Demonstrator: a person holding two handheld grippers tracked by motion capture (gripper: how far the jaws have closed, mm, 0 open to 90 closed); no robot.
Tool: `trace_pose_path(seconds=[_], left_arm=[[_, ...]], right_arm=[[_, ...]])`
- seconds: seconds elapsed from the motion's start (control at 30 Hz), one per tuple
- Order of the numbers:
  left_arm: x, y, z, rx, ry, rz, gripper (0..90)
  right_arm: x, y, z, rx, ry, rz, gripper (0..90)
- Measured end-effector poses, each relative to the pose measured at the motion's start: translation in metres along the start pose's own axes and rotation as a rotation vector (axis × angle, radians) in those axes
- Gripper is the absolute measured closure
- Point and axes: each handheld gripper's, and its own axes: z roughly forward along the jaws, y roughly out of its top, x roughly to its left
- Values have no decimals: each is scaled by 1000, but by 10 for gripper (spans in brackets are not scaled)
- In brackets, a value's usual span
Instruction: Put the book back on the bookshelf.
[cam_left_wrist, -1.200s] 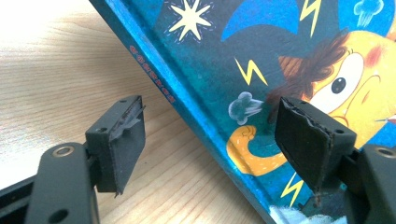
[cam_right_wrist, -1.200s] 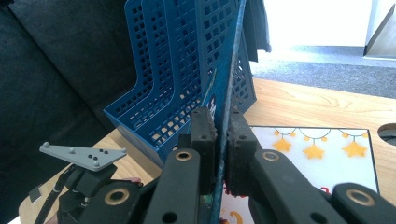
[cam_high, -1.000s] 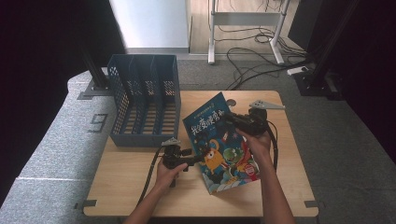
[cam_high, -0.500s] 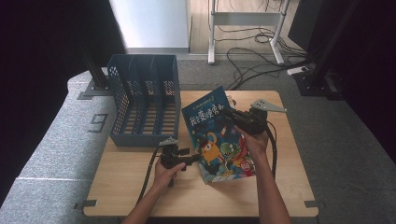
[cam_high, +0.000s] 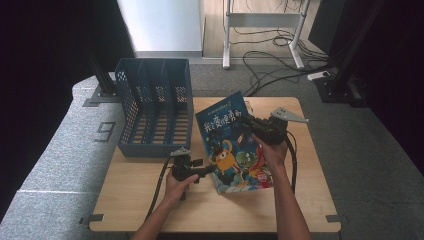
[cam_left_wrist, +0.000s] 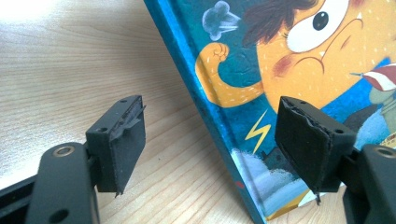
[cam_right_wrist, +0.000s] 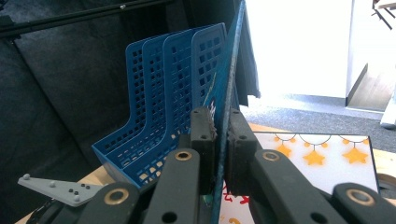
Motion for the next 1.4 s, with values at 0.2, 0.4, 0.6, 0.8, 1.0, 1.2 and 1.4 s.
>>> trace_pose_path(seconds=[0.2,0.4,0.6,0.8,1.0,1.2,1.4], left_arm=[[0,1,-1,-3,0,0,250],[2,2,-4,-6,-2,0,250],[3,2,-6,-8,1,-4,250],[0,0,-3,-3,-9,-1,250],[-1,-1,-1,4,-10,2,249],[-2,0,-1,0,-8,2,250],[-3,2,-2,-5,-7,6,250]], right_arm=[[1,1,5,-8,3,-13,833],[6,6,12,-58,-2,-63,835],[10,7,13,-85,12,-94,835],[10,4,8,-103,18,-95,834],[8,3,6,-109,26,-91,833],[6,2,2,-115,37,-94,833],[3,-3,-5,-140,59,-85,833]])
